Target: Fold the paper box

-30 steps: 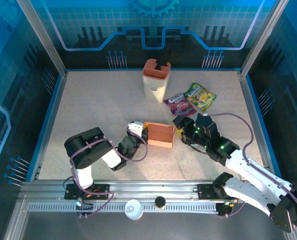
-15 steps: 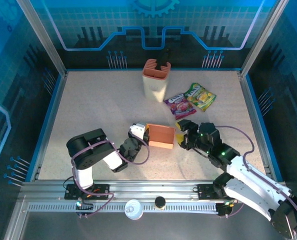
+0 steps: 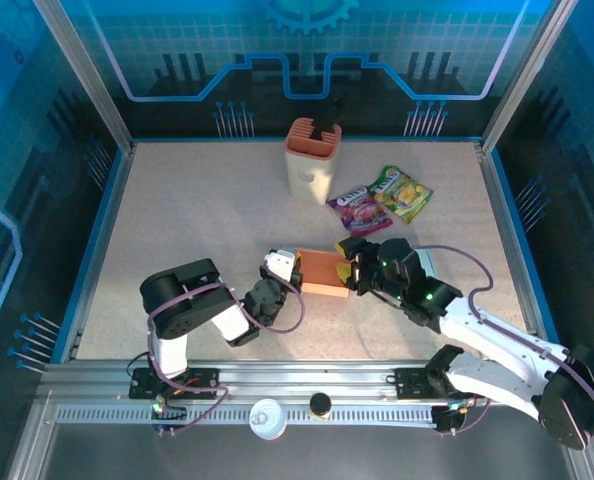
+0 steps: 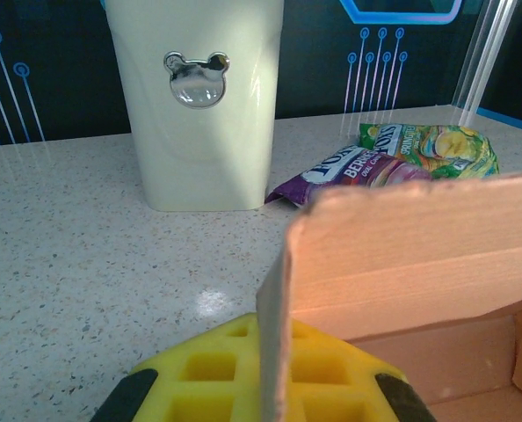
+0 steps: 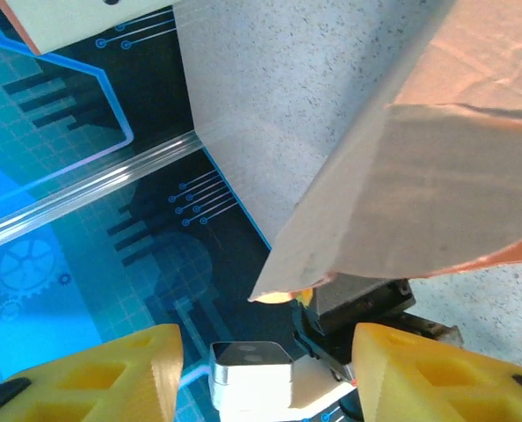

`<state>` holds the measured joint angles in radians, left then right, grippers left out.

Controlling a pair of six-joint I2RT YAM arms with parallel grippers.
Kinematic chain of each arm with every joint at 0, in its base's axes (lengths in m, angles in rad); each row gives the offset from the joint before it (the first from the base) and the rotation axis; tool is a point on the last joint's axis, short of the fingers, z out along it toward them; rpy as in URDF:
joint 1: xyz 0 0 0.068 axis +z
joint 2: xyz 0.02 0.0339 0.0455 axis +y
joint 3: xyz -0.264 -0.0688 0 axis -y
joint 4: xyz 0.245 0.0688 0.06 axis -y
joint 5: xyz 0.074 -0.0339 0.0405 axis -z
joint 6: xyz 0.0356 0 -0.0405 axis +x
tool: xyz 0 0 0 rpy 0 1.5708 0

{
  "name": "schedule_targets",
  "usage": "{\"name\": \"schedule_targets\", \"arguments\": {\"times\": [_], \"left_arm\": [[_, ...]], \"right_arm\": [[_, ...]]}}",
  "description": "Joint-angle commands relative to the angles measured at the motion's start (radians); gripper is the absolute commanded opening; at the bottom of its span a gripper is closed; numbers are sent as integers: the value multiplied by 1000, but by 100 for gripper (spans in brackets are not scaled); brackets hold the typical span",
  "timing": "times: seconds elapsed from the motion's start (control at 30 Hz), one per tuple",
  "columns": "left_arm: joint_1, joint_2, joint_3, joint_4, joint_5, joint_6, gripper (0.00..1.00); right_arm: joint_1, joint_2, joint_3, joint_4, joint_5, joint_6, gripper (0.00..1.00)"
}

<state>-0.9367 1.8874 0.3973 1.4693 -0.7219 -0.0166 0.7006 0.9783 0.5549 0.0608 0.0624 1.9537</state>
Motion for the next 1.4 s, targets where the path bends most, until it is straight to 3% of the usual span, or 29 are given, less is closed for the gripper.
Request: {"name": "schedule_targets", "arguments": {"times": [0.0,0.2,0.4,0.57,0.63,0.83,0.93,1.07,1.13,1.2,1.3,1.37], "left_arm": [[-17,36,-2,-67,-29,18,0],[-22,44,3,-67,-37,21,0],[-22,47,6,-66,-47,29,0],[-23,34,-7,-67,-55,24,0],[-25,19,-18,-67,-56,20,13],[-71,-45,-73,-67,-98,5,51],[-99,-74,-111,-69,-107,-32,59],[-137,-153,-177,-94,-98,-128,60],[-157,-229,-194,-185,-83,-181,61],[-169,-368,-176,-409,-47,-268,61],[-168,-607,-39,-1011,6,-432,61],[-168,-724,40,-1270,17,-487,61]], "right_arm": [[15,68,26,38,46,18,46],[30,167,41,116,31,28,35],[47,169,32,109,51,25,25],[50,164,4,125,56,32,7],[50,167,-5,130,55,35,0],[63,188,-33,169,51,50,0],[68,193,-44,179,54,53,0],[69,191,-61,189,56,55,0],[69,186,-66,184,57,54,0],[67,184,-71,184,59,57,0],[66,184,-80,182,62,56,0],[63,189,-88,193,59,60,0]]}}
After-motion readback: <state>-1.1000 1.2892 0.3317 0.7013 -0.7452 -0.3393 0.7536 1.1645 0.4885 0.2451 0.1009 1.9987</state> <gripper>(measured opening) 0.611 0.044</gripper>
